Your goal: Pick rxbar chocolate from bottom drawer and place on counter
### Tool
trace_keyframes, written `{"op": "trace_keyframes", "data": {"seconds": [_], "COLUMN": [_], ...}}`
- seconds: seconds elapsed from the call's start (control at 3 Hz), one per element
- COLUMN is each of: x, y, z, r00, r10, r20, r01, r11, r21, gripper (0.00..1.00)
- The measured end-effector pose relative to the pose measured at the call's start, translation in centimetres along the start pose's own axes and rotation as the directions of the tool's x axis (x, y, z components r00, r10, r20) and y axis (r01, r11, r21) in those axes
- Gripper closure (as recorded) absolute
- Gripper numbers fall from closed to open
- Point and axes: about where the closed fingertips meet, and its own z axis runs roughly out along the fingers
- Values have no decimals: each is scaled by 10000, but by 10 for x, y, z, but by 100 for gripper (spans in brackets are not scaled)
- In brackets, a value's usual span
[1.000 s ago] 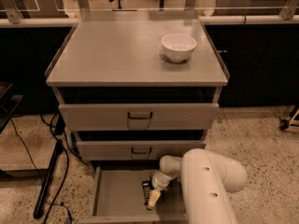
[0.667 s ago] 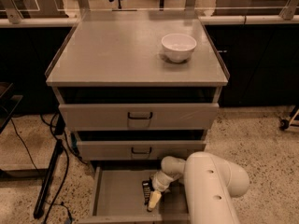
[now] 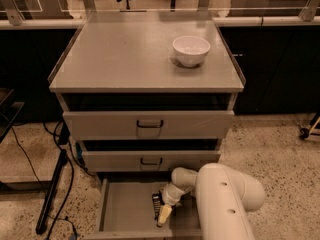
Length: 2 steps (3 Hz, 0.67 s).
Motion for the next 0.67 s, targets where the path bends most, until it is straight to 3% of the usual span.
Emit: {"op": "trace_keyframes", "data": {"seconds": [0.33,0.67], "x": [-1,-1], "y": [-4,-4], "z": [9,9], "r00": [9997,9997], "r10": [-247,-247], "r20": [-52,-52], "r01": [246,246], "r11": [9996,9996], "r21": [-124,-124], "gripper": [2,24]}}
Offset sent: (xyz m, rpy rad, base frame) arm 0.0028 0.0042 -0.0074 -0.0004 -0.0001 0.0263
